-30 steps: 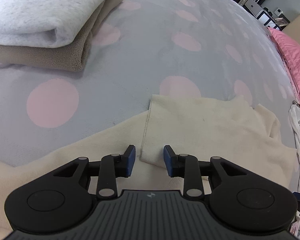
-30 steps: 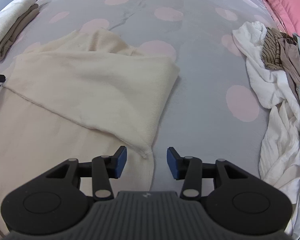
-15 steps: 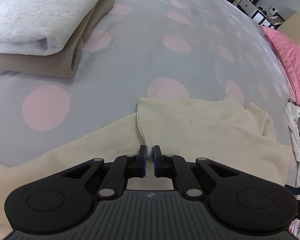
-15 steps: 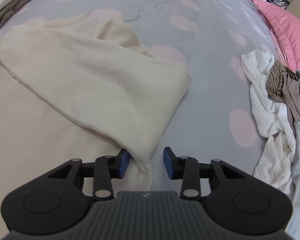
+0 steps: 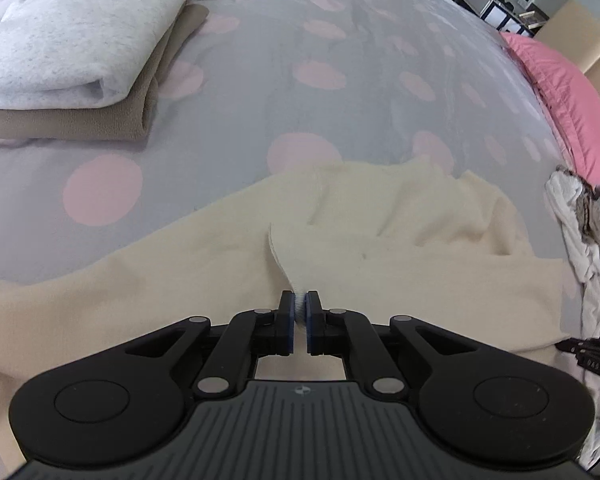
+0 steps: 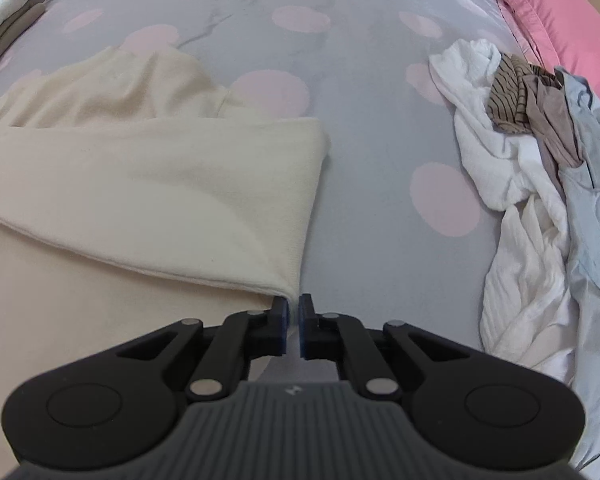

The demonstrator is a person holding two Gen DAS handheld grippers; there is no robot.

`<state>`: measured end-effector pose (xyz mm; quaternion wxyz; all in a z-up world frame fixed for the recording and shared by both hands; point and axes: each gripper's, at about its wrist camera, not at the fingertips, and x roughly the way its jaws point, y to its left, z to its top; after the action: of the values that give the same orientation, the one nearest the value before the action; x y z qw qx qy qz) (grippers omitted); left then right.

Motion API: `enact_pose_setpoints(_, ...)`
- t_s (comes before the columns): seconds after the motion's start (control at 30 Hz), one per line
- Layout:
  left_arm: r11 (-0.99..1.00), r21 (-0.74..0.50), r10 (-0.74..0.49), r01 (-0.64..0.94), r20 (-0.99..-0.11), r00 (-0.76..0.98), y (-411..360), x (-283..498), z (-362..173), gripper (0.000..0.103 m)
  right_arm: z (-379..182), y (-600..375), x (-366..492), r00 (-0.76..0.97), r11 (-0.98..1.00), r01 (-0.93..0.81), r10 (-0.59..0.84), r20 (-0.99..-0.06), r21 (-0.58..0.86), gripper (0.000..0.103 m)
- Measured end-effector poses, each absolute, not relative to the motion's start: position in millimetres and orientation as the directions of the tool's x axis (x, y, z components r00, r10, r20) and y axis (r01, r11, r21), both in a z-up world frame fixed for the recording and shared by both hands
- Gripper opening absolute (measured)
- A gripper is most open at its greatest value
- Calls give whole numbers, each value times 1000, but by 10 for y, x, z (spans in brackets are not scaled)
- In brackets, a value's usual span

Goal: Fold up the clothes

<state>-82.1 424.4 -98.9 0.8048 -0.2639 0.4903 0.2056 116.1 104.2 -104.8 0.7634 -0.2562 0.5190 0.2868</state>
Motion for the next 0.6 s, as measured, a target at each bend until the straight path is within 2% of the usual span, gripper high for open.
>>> enact_pose_setpoints(0.2, 827, -139, 103, -545, -915, 390, 4154, -796, -1248, 5, -1140, 1029, 1160, 273, 692, -718, 175, -946, -79, 7)
enact_pose_setpoints(0.3, 832, -140, 113, -538, -905, 410, 4168, -826, -1158, 7, -991, 919, 1236, 244, 720, -694, 210, -947, -19, 25)
enact_pose_setpoints(0.33, 831, -147, 114, -536, -899, 423, 4189, -830, -1110, 13, -919, 874, 1259, 237, 731, -683, 229, -944, 6, 31)
enact_pose_setpoints(0.37, 831, -154, 116, -534, -891, 438, 4212, -832, -1059, 21, -848, 833, 1281, 228, 739, -673, 252, -940, 34, 33)
enact_pose_setpoints(0.43, 830, -169, 120, -531, -876, 467, 4259, -835, -958, 29, -723, 783, 1328, 212, 746, -659, 300, -930, 90, 37)
enact_pose_setpoints(0.6, 820, -158, 166, -550, -854, 494, 4451, -702, -868, 31, -523, 754, 1543, 202, 773, -604, 386, -900, 196, 45)
